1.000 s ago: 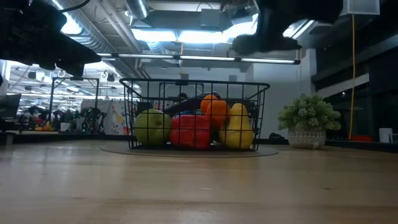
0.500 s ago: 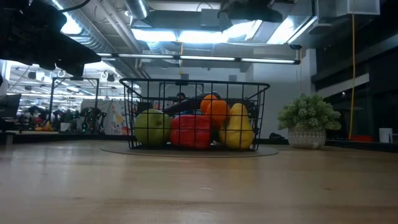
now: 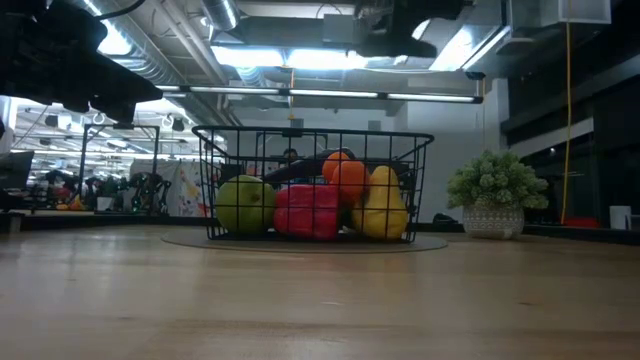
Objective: Build produce basket
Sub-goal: Put the green chili pepper into the black wire basket
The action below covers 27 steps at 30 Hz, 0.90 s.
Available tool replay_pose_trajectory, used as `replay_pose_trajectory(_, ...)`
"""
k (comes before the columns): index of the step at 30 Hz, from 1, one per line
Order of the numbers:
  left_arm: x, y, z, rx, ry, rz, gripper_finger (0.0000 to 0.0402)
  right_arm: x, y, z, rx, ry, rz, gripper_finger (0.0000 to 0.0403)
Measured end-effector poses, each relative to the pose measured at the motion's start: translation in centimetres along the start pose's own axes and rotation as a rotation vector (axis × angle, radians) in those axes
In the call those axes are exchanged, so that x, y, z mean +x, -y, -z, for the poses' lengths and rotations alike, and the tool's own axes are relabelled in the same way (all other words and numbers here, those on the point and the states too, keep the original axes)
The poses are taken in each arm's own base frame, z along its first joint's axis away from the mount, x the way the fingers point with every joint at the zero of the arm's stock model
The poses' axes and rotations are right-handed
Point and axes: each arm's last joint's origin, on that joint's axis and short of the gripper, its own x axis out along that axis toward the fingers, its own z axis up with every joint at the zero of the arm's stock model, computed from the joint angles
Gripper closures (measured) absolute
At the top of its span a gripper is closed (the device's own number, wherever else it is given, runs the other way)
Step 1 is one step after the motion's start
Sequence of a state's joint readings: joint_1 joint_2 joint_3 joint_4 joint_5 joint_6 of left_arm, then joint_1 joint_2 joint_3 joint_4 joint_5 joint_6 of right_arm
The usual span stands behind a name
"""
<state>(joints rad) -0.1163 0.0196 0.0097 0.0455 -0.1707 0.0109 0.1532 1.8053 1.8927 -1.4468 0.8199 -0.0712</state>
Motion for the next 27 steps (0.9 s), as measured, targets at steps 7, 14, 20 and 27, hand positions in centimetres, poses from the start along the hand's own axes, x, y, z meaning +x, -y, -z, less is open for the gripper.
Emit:
replay_pose_trajectory(7,0.0,0.0,0.0,0.000,0.000,0.000,0.0308,2.3,4.4,1.1,0.135,0.025,-0.155,0.0286)
replay_pose_trajectory(14,0.0,0.0,0.0,0.000,0.000,0.000,0.0308,3.6,8.0,0.9,0.340,0.284,-0.465,0.0286)
replay_pose_trajectory(20,0.0,0.0,0.0,0.000,0.000,0.000,0.0308,3.6,8.6,0.2,0.279,0.502,-0.710,0.0286)
replay_pose_trajectory(27,0.0,0.0,0.0,0.000,0.000,0.000,0.0308,3.4,8.4,0.2,0.224,0.533,-0.773,0.0286)
